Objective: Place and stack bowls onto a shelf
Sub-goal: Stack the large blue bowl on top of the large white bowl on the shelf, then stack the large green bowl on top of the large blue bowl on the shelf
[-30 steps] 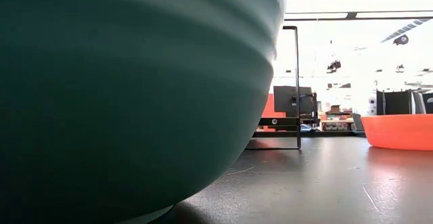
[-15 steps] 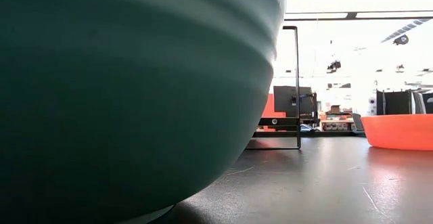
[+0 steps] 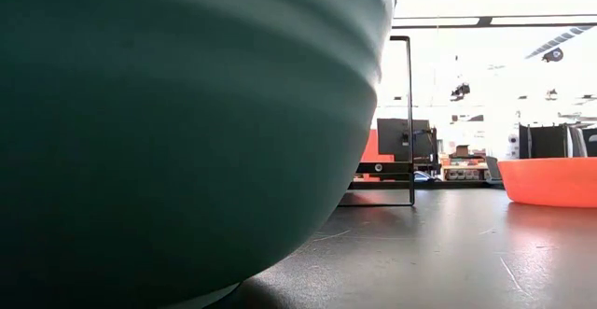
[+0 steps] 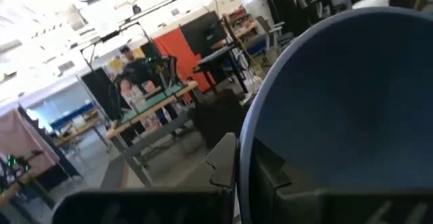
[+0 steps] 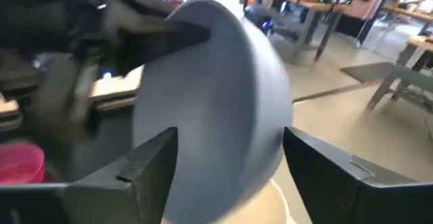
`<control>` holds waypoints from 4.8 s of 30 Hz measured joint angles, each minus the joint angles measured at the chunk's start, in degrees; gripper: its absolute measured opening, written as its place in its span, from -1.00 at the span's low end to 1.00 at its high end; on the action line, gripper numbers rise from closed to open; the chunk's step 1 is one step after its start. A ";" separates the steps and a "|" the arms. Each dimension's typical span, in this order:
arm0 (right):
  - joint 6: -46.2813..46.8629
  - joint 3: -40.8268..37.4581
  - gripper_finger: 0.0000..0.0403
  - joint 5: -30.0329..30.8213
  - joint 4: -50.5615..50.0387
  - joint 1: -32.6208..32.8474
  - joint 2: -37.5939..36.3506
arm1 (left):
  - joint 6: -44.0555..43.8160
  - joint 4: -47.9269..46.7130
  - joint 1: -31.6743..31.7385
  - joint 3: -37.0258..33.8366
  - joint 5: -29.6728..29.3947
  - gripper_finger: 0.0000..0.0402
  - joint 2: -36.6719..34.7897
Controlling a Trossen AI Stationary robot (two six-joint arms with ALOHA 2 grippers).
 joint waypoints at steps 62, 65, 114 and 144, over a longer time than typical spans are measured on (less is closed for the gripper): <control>7.23 -0.04 0.22 -7.78 -28.16 -0.07 -9.92 | -42.16 -52.23 23.52 18.87 41.57 -1.00 18.54; 7.23 -0.04 0.23 -7.75 -28.23 -0.07 -9.92 | -42.16 -50.30 23.50 18.86 41.32 -0.99 19.21; 13.46 -0.04 0.21 -7.78 -36.58 -0.04 -9.92 | -31.50 -61.02 -13.61 26.16 37.21 -0.44 7.32; 25.24 -0.04 0.21 -7.78 -46.21 0.37 -9.92 | -71.83 -65.61 -35.04 8.18 53.56 -0.44 8.57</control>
